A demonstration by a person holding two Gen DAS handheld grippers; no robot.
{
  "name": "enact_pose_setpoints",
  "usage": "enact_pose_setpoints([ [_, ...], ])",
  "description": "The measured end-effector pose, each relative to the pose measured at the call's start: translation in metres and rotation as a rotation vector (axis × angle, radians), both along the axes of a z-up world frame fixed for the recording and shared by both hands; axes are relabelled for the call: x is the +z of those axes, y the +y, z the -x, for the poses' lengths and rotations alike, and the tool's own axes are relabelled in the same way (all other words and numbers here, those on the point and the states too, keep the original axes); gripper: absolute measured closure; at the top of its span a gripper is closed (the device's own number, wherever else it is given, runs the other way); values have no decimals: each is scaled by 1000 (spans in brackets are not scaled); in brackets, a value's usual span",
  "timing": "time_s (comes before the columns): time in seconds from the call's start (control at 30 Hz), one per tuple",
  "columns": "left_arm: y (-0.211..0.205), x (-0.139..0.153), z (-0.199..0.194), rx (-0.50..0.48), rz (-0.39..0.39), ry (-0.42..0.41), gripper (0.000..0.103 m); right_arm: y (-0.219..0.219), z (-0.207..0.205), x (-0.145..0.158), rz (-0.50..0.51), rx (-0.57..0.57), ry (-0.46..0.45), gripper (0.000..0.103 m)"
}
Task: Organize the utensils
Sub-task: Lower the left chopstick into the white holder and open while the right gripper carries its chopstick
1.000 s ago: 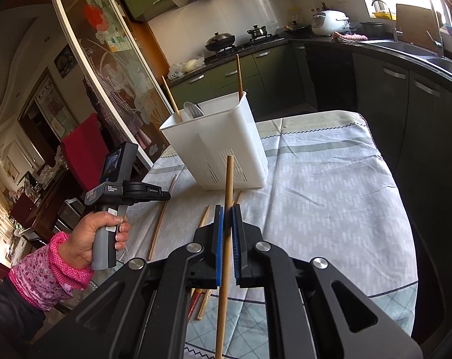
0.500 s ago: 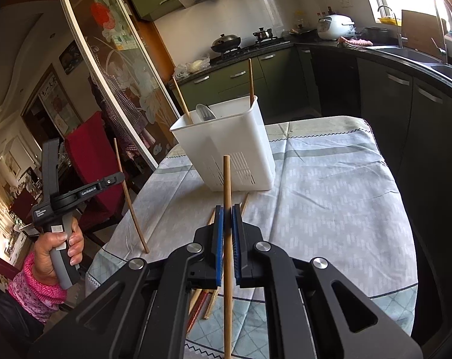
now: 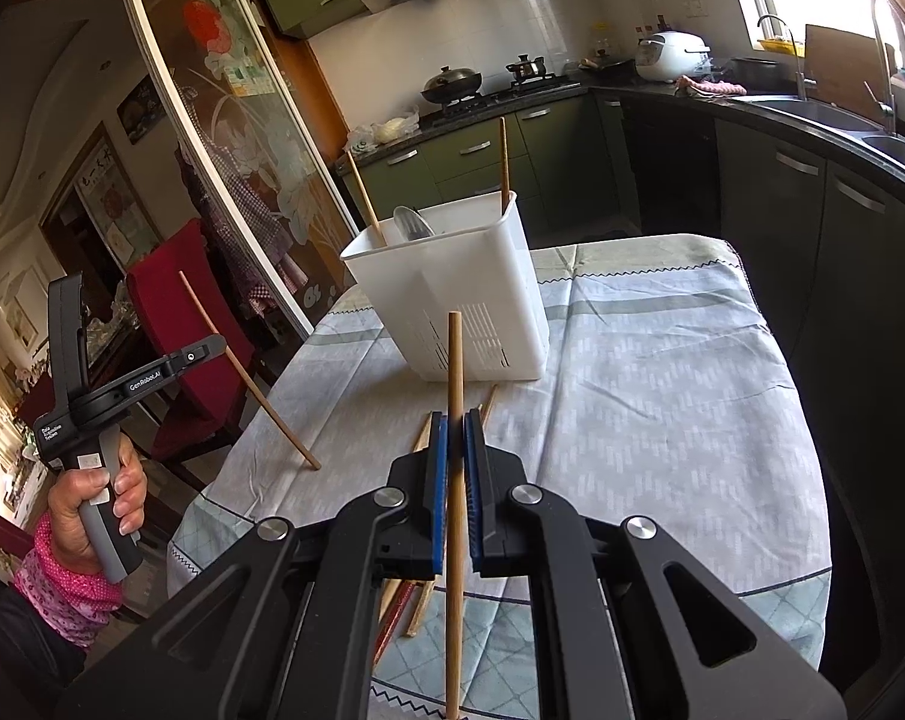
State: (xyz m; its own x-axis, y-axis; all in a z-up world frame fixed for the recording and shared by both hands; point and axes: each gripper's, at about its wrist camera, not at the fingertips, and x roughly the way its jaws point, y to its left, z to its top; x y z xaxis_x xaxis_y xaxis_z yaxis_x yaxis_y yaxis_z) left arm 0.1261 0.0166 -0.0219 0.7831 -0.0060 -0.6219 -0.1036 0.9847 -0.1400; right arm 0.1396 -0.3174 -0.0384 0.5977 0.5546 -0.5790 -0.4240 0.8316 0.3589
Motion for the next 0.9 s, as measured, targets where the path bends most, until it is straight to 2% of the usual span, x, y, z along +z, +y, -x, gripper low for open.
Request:
enact_pose_setpoints([
  [0.17,-1,8,-1,-7,-3,-12,97,0,-1,-2,0,4,1,97],
  [0.33,-7,28,-6,-30,3,-22,97,-1,-1,-3,-5,5,5,97],
  [0.43,-14,50,-9,-55,0,-40,97,-2,-1,-4,-8,7,4,97],
  [0.73,-45,145,-38,-116,-34,-175,97,-6,-1,-5,-34,13,3,97],
  [0.9,-64,168,-67,-116,-68,-248,97,-10,0,-6,-45,11,3,97],
])
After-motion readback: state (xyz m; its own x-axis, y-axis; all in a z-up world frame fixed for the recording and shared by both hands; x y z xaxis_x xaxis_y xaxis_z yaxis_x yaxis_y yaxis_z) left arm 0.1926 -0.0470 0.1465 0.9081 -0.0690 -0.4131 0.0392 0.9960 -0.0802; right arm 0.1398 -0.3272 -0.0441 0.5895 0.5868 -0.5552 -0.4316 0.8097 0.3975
